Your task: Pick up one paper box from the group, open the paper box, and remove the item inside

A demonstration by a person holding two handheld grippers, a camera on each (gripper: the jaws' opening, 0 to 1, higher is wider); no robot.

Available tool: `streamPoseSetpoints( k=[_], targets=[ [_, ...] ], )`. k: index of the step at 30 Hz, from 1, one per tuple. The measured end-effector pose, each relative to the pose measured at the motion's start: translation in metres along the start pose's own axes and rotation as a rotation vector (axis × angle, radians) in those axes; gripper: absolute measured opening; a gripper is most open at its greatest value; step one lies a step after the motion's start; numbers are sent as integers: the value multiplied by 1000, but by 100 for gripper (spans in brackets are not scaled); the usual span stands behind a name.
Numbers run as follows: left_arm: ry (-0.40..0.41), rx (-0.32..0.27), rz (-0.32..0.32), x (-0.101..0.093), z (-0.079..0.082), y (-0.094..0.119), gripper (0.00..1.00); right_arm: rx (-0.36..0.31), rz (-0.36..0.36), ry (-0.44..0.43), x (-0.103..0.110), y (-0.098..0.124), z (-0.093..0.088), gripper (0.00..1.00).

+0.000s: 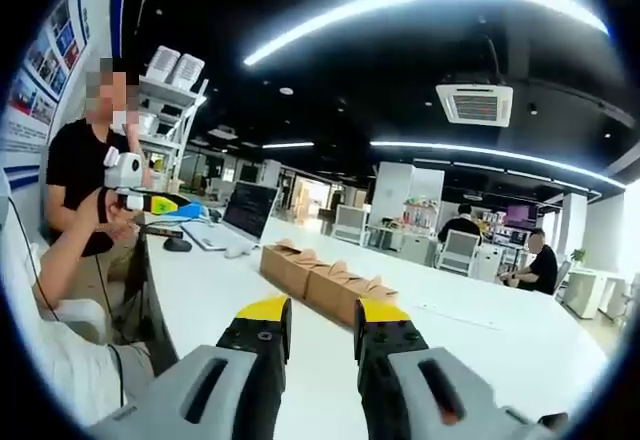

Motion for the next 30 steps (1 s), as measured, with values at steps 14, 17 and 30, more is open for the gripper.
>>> streamPoseSetpoints(
  k=[14,17,30],
  targets=[
    [0,-2,4,3,1,1,39,1,1,-1,-2,-1,0,26],
    [1,-3,6,3,1,0,39,4,1,-1,-2,-1,-1,26],
    [4,-7,10,6,1,1,38,11,1,-4,-2,-4,-3,26]
  ],
)
Point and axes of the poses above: the point that each gripper's makers call its tool centre point, and the gripper's own axes: y roughly backward along the fingers, x roughly to its left, z roughly out of its top, the point moved 10 cm from there along y, roughly backward along the fingers, and after that the axes turned 1 degree about -x, right-handed, at the moved point
